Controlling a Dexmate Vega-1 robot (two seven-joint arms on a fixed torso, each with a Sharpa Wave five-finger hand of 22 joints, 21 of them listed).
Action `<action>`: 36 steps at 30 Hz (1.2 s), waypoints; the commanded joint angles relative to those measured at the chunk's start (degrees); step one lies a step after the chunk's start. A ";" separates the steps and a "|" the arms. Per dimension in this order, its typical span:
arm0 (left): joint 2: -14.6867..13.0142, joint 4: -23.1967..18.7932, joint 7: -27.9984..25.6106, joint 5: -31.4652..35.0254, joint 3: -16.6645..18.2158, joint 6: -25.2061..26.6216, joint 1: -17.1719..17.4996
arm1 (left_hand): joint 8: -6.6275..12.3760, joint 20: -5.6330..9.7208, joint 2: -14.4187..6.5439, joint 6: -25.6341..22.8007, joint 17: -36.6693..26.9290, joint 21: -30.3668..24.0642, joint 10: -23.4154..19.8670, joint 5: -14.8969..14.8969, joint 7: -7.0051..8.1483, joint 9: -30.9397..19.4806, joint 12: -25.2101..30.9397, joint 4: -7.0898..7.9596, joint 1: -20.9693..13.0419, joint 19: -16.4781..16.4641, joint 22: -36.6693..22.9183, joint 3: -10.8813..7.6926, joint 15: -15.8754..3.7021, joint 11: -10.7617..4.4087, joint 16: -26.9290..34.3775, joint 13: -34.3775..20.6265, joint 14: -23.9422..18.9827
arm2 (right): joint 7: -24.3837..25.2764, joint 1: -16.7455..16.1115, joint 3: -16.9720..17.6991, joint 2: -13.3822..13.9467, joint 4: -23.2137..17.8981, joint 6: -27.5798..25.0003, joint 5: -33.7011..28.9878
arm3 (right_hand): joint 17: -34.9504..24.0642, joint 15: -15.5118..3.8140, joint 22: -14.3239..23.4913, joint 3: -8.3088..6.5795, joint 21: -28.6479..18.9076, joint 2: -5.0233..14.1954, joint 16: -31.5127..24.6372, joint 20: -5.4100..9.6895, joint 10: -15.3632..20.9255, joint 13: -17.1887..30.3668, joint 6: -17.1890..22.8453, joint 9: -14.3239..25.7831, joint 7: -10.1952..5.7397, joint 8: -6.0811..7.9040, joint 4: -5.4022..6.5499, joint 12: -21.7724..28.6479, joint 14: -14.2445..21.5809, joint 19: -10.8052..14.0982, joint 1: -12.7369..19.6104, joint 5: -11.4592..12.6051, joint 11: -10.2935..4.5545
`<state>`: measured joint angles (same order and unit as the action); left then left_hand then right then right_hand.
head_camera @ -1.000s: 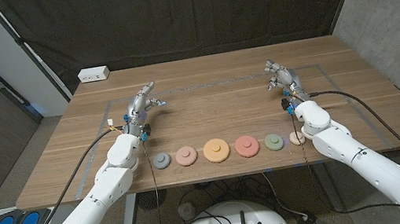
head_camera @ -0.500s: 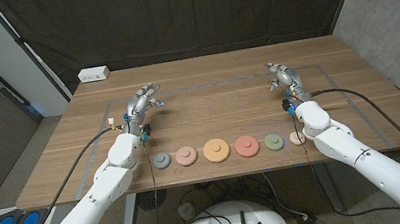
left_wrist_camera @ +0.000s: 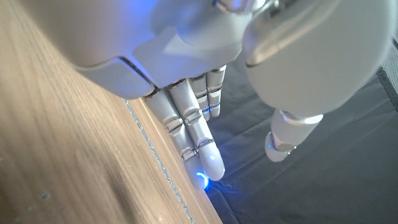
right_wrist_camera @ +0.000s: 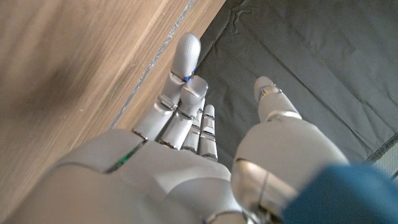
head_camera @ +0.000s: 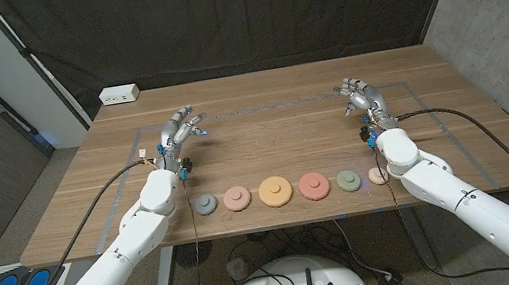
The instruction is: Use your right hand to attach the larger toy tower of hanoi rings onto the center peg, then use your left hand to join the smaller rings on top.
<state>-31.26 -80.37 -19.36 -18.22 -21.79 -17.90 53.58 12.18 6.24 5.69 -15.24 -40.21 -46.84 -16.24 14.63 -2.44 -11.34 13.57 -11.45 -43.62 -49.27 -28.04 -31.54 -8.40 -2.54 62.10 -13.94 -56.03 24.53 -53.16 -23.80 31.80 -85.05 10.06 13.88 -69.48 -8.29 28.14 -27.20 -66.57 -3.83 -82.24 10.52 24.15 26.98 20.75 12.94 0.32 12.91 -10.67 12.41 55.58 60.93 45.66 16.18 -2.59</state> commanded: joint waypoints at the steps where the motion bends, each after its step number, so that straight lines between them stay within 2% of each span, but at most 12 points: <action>1: -0.49 -0.54 -3.94 4.92 -0.63 1.41 -0.34 | 0.45 4.51 0.38 -0.71 0.23 -0.70 -1.06 0.39 0.14 -0.27 0.42 0.38 -1.77 -0.81 -0.18 0.48 -4.05 -0.40 0.66 -0.36 -0.84 | 3.97 -0.49 -0.83 0.87 -2.45 -3.39 -5.40 | -0.11 -4.15 0.06 -0.25 -0.55 -0.64 -0.35 1.90 0.23 0.19 -0.11 0.20 -0.02 0.12 0.10 0.05 -0.28 -0.43 0.97 0.07 -0.47; 7: -2.09 -2.71 -7.03 9.63 -1.21 4.59 -0.19 | 0.60 4.49 0.67 -1.13 0.39 -1.11 -1.27 0.44 0.09 -0.31 0.44 0.67 -2.76 -0.62 -0.29 1.05 -4.04 -0.78 1.29 -0.61 -1.29 | 6.18 -0.63 -1.73 1.95 -4.98 -7.57 -9.42 | -0.10 -4.13 -0.16 -0.42 -0.65 -0.70 -0.65 1.92 -0.01 0.40 -0.22 0.38 -0.51 0.18 0.27 -0.03 -0.22 -0.66 2.08 -0.10 -0.41; 10: -2.63 -3.84 -8.68 11.73 -1.41 6.45 -0.05 | 0.60 4.40 0.77 -1.19 0.52 -1.26 -1.34 0.43 0.38 -0.33 0.44 0.81 -3.01 -0.49 -0.33 1.33 -4.03 -1.09 1.47 -0.71 -1.36 | 7.24 -0.77 -2.12 2.31 -6.32 -10.02 -11.17 | 0.55 -4.14 -0.77 -0.54 -0.38 -0.65 -0.13 1.88 -0.74 0.62 0.34 0.66 -1.63 0.55 0.45 -0.27 -0.94 -1.35 3.02 -0.26 -0.26; 15: -3.68 -6.12 -11.96 16.52 -2.18 10.63 -0.01 | 0.66 4.04 0.83 -1.59 1.09 -1.70 -1.73 0.38 1.33 -0.35 0.51 1.21 -3.51 0.01 -0.48 2.20 -4.00 -2.57 1.77 -0.98 -1.20 | 8.78 -0.82 -2.92 2.92 -8.04 -13.16 -14.30 | 1.03 -4.15 -1.31 -0.56 -0.40 -0.57 0.28 1.87 -1.58 1.00 0.17 1.17 -2.55 0.72 0.61 -0.41 -1.55 -1.86 4.12 -0.48 -0.54; 20: -4.14 -6.87 -13.71 19.98 -3.12 12.81 -0.57 | 0.67 3.96 0.79 -1.79 1.43 -1.93 -1.78 0.35 1.87 -0.35 0.48 1.33 -3.72 0.17 -0.55 2.57 -4.00 -2.76 1.83 -1.08 -1.07 | 9.77 -0.80 -3.75 3.74 -10.07 -16.45 -17.43 | 1.35 -4.14 -1.59 -0.45 -0.65 -0.53 0.57 1.85 -1.92 1.32 -0.98 1.53 -3.38 0.43 0.73 -0.38 -1.89 -2.06 4.92 -0.70 -0.53; 25: -4.30 -6.67 -14.81 22.61 -4.06 14.23 -1.43 | 0.73 3.91 0.74 -2.11 1.71 -2.18 -1.95 0.33 1.94 -0.35 0.50 1.44 -3.92 0.31 -0.62 2.97 -4.00 -3.03 2.00 -1.18 -1.05 | 11.25 -0.63 -4.98 4.15 -11.87 -20.16 -21.30 | 1.68 -4.14 -1.71 -0.40 -0.79 -0.41 0.88 1.85 -2.12 1.47 -1.39 1.67 -3.51 0.34 0.82 -0.38 -2.17 -2.15 5.23 -0.79 -0.70; 27: -4.51 -6.74 -15.06 23.64 -4.46 15.06 -1.72 | 0.72 3.89 0.72 -2.17 1.78 -2.33 -2.00 0.32 2.04 -0.35 0.49 1.48 -4.01 0.25 -0.65 3.14 -4.00 -3.05 2.13 -1.23 -1.09 | 11.82 -0.37 -5.83 4.49 -12.62 -22.27 -23.62 | 2.04 -4.14 -1.89 -0.28 -0.89 -0.33 1.21 1.84 -2.14 1.63 -1.45 1.77 -3.42 0.37 0.90 -0.32 -2.46 -2.30 5.52 -0.92 -1.24; 28: -4.57 -6.71 -15.25 24.14 -4.65 15.33 -1.84 | 0.75 3.86 0.71 -2.26 1.78 -2.40 -2.02 0.32 2.10 -0.35 0.49 1.49 -4.05 0.21 -0.66 3.20 -4.00 -3.08 2.19 -1.24 -1.13 | 11.91 -0.23 -6.21 4.66 -12.95 -23.27 -24.59 | 2.02 -4.14 -2.12 -0.20 -0.88 -0.29 1.18 1.84 -2.15 1.74 -1.70 1.84 -3.32 0.31 0.94 -0.28 -2.40 -2.47 5.73 -1.01 -1.99; 31: -4.81 -6.83 -15.94 25.74 -5.20 16.44 -2.11 | 0.73 3.90 0.71 -2.31 1.94 -2.53 -2.08 0.31 2.19 -0.35 0.48 1.52 -4.16 0.28 -0.69 3.42 -4.00 -3.10 2.28 -1.30 -1.12 | 12.50 0.34 -7.30 4.72 -13.14 -25.55 -27.24 | 2.18 -4.15 -2.26 -0.04 -1.04 -0.22 1.32 1.82 -2.22 1.89 -1.99 1.88 -3.22 0.24 1.01 -0.25 -2.49 -2.61 5.98 -1.14 -2.61; 36: -5.16 -7.24 -17.47 28.17 -5.83 17.99 -2.22 | 0.72 3.81 0.66 -2.40 2.12 -2.75 -2.16 0.30 2.29 -0.34 0.46 1.57 -4.32 0.35 -0.73 3.71 -4.00 -3.17 2.46 -1.38 -1.16 | 13.95 1.29 -9.10 4.67 -12.73 -28.40 -31.67 | 2.36 -4.15 -2.44 0.03 -1.00 -0.13 1.50 1.82 -2.33 1.95 -2.16 1.88 -3.18 0.18 1.08 -0.28 -2.62 -2.80 6.07 -1.19 -2.58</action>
<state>-35.55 -86.78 -33.80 4.26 -26.03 -3.68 52.12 12.61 6.45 6.55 -17.30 -38.09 -49.26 -18.23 14.86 -0.59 -11.61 13.80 -9.89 -47.30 -49.24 -28.57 -28.06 -8.60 -5.05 64.23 -15.05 -56.81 35.62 -53.30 -29.57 35.93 -96.50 -10.92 -8.74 -67.09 -7.47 25.75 -27.26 -67.45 -4.28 -80.90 9.31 21.99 28.84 18.80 14.52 -3.05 13.19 -9.79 12.09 53.12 58.46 51.53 15.03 -4.75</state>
